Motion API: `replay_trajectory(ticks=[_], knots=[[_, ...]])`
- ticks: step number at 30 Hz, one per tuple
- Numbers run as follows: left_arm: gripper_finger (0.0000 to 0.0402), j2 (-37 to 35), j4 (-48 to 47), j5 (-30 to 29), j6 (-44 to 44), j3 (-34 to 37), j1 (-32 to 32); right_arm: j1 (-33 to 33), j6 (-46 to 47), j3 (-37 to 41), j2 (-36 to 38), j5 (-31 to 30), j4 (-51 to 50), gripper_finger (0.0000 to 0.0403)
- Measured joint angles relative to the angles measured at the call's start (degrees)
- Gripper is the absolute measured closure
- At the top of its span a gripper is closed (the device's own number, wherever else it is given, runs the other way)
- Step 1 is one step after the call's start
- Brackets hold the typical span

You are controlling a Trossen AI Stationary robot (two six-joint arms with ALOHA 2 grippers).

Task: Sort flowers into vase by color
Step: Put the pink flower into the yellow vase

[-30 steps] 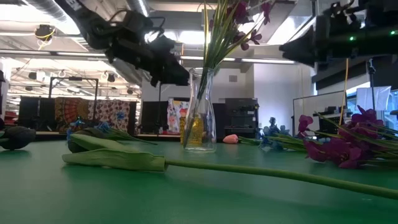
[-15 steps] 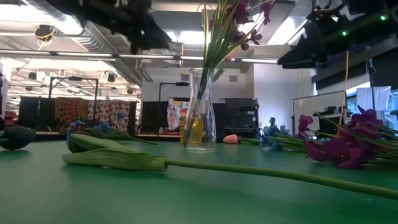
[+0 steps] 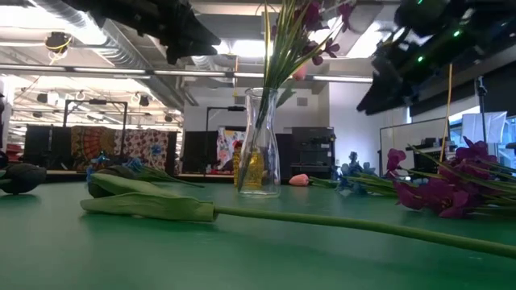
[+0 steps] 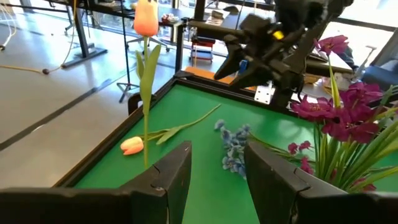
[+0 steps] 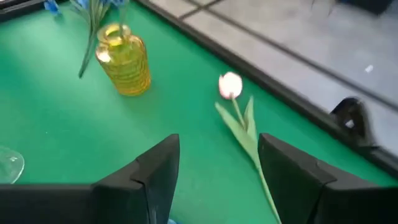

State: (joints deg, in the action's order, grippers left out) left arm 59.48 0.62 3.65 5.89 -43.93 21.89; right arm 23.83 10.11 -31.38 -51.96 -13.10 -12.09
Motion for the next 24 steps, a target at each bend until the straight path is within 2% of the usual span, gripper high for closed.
replay_trajectory(ticks=[4, 9, 17, 24], knots=[[0.0259, 0.02, -0.58, -0.07, 0.02, 0.0, -0.39, 5.94, -0.83, 0.0, -4.94, 5.18, 0.94, 0.0185], [0.0259, 0.04, -1.63, -0.01, -0.02, 0.01, -1.11, 11.09, -2.01, 0.0, -12.52, 6.25, 3.91, 0.0185], [0.0259, 0.04, -1.68, 0.02, 0.0, 0.01, -1.38, 16.55, -4.3, -0.02, -24.71, 9.62, 13.08, 0.0185], [0.0259, 0.07, -2.12, 0.01, 0.04, 0.01, -1.38, 18.74, -8.46, -3.47, -33.89, 14.91, 13.15, 0.0185]])
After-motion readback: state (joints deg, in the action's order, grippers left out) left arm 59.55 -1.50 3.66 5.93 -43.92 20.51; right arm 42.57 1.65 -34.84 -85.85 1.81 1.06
